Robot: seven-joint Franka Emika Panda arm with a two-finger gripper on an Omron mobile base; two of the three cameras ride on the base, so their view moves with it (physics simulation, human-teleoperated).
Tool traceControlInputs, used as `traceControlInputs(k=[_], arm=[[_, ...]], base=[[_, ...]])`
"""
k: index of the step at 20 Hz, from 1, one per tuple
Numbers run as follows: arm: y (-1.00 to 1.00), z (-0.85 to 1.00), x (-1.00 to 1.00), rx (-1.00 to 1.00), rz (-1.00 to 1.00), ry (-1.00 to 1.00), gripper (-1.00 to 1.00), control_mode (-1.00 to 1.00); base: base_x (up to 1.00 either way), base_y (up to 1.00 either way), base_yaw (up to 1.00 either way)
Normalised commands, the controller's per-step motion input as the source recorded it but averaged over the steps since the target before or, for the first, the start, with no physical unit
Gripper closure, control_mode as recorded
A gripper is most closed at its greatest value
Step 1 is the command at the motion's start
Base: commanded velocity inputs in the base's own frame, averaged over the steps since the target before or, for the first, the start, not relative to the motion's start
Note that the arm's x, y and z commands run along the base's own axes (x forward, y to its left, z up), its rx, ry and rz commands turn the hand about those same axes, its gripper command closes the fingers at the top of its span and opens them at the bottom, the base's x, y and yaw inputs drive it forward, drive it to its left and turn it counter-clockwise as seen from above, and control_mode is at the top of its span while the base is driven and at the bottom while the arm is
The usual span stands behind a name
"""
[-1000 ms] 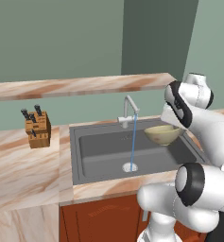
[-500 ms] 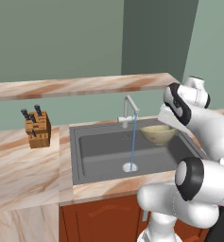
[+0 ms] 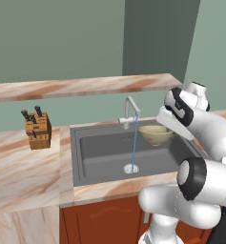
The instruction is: Rinse each bowl for a few seconds and place them down in the sink or on the counter.
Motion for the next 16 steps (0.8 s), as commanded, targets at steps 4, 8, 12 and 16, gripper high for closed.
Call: traceControlInputs(k=[4, 8, 12, 16], arm=[[0.13, -0.23, 0.31, 0.05, 0.00, 0.00, 1.00, -1.00], [0.02, -0.21, 0.31, 0.02, 0.00, 0.00, 1.00, -1.00], [0.00, -0.17, 0.28, 0.01, 0.00, -0.02, 1.00, -1.00], [0.00, -0.14, 0.23, 0.01, 0.00, -0.04, 1.00, -1.00]], base=[[0.00, 0.00, 0.00], [0.00, 0.00, 0.00], [0.00, 0.00, 0.00], [0.00, 0.00, 0.00]])
